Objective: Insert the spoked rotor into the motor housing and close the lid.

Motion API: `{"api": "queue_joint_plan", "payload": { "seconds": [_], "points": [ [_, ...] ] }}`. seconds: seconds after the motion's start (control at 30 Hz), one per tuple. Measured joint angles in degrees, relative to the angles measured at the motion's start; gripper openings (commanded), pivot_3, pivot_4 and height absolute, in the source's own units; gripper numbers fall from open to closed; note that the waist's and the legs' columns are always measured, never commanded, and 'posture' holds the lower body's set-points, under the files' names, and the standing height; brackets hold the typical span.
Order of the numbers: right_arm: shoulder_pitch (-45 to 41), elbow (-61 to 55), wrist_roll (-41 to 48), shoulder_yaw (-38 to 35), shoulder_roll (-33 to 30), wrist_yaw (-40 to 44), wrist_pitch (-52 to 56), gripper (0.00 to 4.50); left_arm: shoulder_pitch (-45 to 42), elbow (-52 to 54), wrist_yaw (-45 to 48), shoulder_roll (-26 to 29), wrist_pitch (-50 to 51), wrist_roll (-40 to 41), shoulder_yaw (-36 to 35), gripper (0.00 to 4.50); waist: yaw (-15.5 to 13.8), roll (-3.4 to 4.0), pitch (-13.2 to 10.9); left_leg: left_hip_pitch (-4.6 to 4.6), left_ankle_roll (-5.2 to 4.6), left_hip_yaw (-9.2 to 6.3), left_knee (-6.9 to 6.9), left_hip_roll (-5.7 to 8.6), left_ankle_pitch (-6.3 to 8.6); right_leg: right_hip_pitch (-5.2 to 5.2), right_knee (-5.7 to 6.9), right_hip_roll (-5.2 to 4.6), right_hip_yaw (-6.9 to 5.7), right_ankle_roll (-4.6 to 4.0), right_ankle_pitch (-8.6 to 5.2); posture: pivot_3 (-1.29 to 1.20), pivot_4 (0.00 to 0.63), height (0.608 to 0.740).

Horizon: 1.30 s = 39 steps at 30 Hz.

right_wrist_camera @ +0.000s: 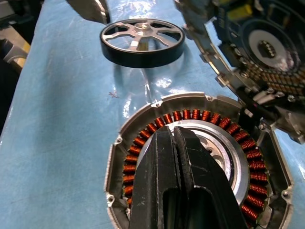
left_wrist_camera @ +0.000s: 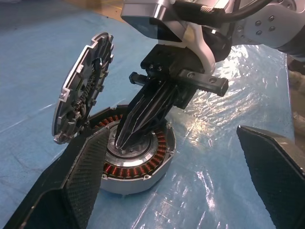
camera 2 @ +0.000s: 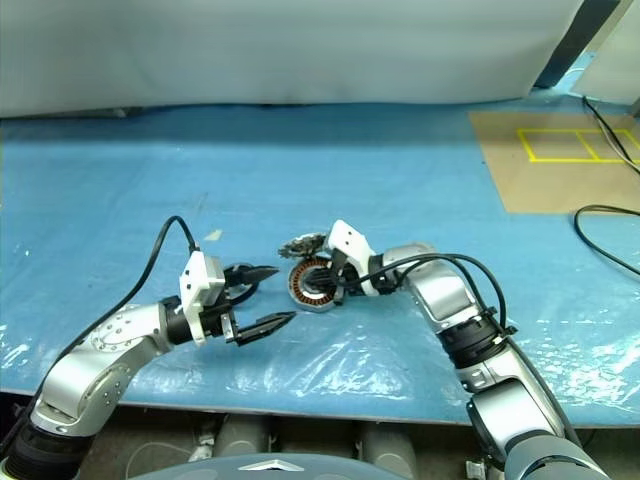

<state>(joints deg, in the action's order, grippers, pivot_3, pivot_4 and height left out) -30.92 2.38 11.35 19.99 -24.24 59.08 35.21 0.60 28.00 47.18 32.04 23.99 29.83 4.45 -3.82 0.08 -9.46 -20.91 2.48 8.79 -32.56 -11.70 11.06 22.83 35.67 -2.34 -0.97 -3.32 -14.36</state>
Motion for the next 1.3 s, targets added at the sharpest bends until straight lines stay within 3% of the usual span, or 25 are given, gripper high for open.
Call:
{"api": "queue_joint_plan", "payload": {
  "seconds": [0.47, 0.67, 0.8, 1.07, 1.3],
  "points": [
    [2.51, 0.15, -0.64, 1.08, -0.81, 0.82, -4.14, 0.05, 0.74, -4.37, 2.75, -0.24, -4.16, -1.11, -0.02, 4.50, -0.09, 0.00, 0.05, 0.83, 0.00, 0.01, 0.06, 0.03, 0.02, -0.77, -0.11, -0.05, 0.03, 0.01, -0.02, 0.00, 0.150, 0.740],
    [0.04, 0.14, 9.58, -5.64, 2.89, 0.51, 10.43, 0.05, 0.16, -6.75, 3.78, -0.91, -6.33, -1.97, 0.06, 4.50, -0.03, 0.02, 0.03, 0.50, 0.00, -0.01, 0.10, 0.02, 0.00, -0.43, -0.07, -0.03, 0.05, -0.01, -0.01, 0.00, 0.150, 0.740],
    [-4.29, -1.55, 12.50, -9.77, 2.86, -0.30, 13.16, 0.05, 0.16, -7.75, 4.13, -0.95, -7.15, -2.22, 0.06, 4.50, -0.06, 0.01, 0.04, 0.18, 0.00, 0.00, 0.12, -0.01, 0.00, -0.15, -0.04, 0.01, -0.01, -0.01, 0.00, 0.00, 0.150, 0.740],
    [-0.26, -1.14, 8.49, -3.52, 1.38, -1.32, 9.24, 0.05, 0.34, -7.17, 4.04, -1.05, -7.22, -2.20, 0.07, 4.50, -0.08, 0.00, 0.04, -0.11, 0.02, -0.03, 0.15, -0.01, 0.00, 0.08, -0.04, 0.00, -0.10, 0.21, 0.13, 0.00, 0.150, 0.740],
    [-0.10, 0.79, 6.43, -2.41, 1.35, -2.00, 6.10, 0.05, 0.73, -5.19, 3.24, -1.04, -5.92, -2.02, 0.05, 4.50, 0.01, 0.00, 0.04, -0.07, 0.02, -0.03, -0.01, -0.01, 0.00, 0.05, 0.01, -0.02, -0.07, 0.00, 0.01, 0.00, 0.150, 0.740]
  ]
}}
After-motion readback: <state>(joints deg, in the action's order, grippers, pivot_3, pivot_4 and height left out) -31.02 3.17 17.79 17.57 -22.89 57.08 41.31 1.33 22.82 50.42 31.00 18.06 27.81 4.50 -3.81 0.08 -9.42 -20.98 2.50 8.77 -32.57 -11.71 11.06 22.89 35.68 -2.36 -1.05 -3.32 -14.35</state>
